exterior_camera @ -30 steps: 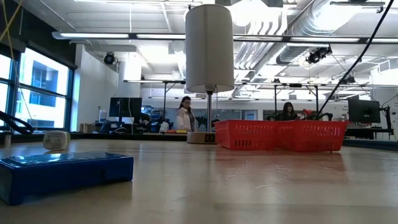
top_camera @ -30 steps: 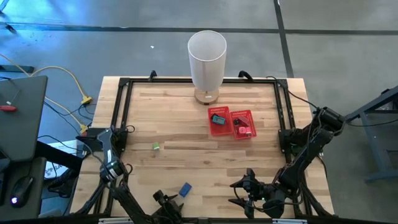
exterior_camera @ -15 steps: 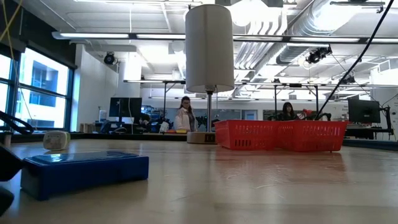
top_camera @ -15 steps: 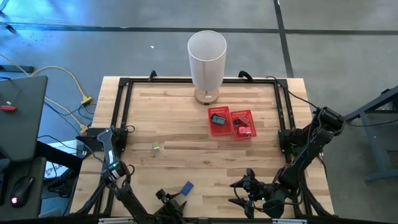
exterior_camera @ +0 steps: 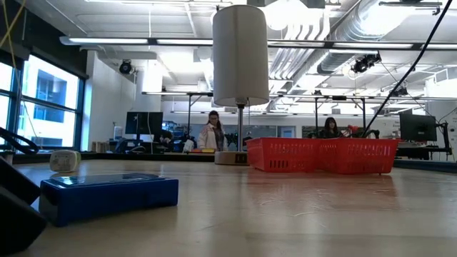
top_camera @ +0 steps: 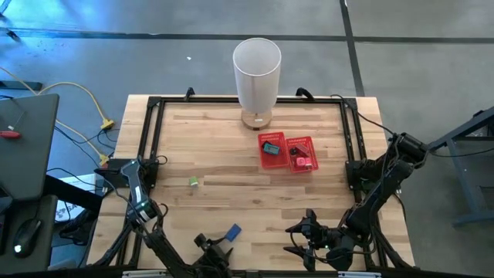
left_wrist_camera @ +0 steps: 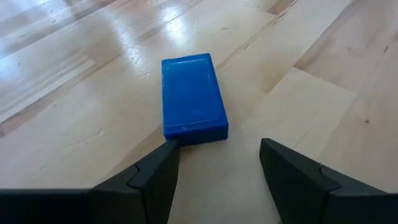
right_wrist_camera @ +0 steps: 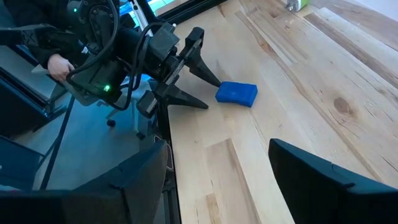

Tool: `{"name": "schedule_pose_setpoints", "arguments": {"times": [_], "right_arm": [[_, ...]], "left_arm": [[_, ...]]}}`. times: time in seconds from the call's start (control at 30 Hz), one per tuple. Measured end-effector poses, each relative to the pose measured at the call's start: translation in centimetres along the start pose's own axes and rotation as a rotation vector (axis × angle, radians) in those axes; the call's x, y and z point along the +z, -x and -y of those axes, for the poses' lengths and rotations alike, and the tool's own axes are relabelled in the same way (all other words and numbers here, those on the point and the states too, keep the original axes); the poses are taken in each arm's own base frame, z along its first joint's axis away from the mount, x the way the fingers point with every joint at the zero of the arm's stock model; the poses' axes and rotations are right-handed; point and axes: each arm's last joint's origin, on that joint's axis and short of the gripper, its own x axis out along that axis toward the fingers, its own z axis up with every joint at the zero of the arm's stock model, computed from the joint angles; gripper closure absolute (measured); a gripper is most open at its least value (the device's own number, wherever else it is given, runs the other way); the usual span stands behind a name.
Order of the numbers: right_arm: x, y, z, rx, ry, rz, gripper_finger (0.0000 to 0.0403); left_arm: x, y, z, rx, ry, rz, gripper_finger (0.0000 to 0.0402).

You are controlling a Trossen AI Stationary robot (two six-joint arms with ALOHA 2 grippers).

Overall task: Pick & Place Office items
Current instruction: Put the blue timer into the left red bin

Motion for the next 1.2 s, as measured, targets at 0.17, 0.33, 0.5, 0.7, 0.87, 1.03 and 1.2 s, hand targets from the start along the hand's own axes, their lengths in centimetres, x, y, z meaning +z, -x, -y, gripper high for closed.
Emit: {"name": "schedule_pose_setpoints", "arguments": {"times": [0.17,0.33,0.5,0.7,0.87,1.03,1.2], "right_arm": [[0.0,0.0,0.0,0.0,0.0,0.0,0.0133],[0.0,0.0,0.0,0.0,0.0,0.0,0.0133],[0.0,0.0,0.0,0.005,-0.001,-0.009,0.0133],[-0.1,0.0,0.0,0.011,-0.003,-0.019,0.0133],[-0.1,0.0,0.0,0.011,-0.004,-0.019,0.0133],[0.0,0.0,0.0,0.011,-0.004,-0.019,0.0133],[-0.1,0.0,0.0,0.011,-0.004,-0.019,0.0133]], "left_arm": [[0.0,0.0,0.0,0.013,0.006,-0.065,0.0185],[0.0,0.1,-0.1,0.018,0.002,-0.073,0.0185],[-0.4,0.1,-0.3,0.033,0.03,-0.114,0.0185],[-1.1,0.4,-0.8,0.042,0.065,-0.11,0.0185],[-1.0,0.2,-0.8,0.052,0.049,-0.108,0.0185],[-0.8,-0.1,-1.0,0.068,0.032,-0.108,0.0185],[-0.7,-0.2,-1.0,0.073,0.001,-0.109,0.0185]]}}
